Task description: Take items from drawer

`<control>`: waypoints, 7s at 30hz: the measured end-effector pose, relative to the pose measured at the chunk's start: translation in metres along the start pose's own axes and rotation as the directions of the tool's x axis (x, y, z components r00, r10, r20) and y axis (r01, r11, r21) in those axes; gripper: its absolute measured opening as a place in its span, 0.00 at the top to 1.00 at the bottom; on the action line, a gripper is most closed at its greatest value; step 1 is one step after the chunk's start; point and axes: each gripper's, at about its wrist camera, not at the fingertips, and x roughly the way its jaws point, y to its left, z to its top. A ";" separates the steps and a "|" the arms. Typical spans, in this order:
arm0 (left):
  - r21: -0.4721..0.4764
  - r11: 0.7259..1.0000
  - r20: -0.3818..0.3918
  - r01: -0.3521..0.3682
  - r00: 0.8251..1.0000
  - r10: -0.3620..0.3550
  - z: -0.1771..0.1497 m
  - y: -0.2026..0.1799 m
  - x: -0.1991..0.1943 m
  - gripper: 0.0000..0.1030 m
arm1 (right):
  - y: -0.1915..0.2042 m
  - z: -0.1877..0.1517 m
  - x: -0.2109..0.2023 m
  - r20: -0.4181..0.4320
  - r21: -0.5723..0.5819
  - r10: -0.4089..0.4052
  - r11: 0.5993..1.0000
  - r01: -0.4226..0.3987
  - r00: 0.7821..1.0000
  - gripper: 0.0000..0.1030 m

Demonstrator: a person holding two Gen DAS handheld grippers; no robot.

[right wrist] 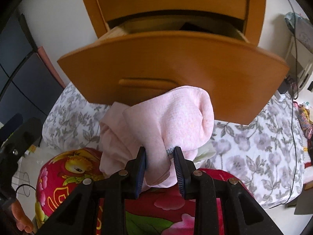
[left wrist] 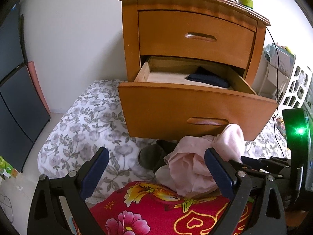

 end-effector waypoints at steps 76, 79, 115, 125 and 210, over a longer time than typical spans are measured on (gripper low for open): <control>-0.043 0.999 0.086 0.001 0.996 0.003 0.023 0.003 -0.015 0.05 | -0.045 -0.004 -0.086 0.275 0.144 -0.061 0.989 0.022 0.960 0.00; -0.023 1.000 0.113 -0.002 0.994 0.005 0.040 0.003 -0.016 0.04 | -0.048 -0.004 -0.082 0.271 0.152 -0.066 0.988 0.025 0.960 0.00; 0.152 0.988 -0.199 0.010 0.980 0.021 0.200 -0.142 0.170 0.06 | -0.078 0.005 -0.045 0.208 0.202 0.033 0.976 -0.076 0.978 0.00; 0.530 0.848 -0.211 0.013 0.970 0.117 0.198 -0.174 0.197 0.18 | -0.088 0.004 -0.043 0.218 0.221 0.070 0.968 -0.119 0.974 0.00; 0.901 0.431 -0.092 0.038 0.990 0.106 0.160 -0.228 0.171 1.00 | -0.075 0.015 -0.036 0.190 0.177 0.030 0.982 -0.065 0.981 0.00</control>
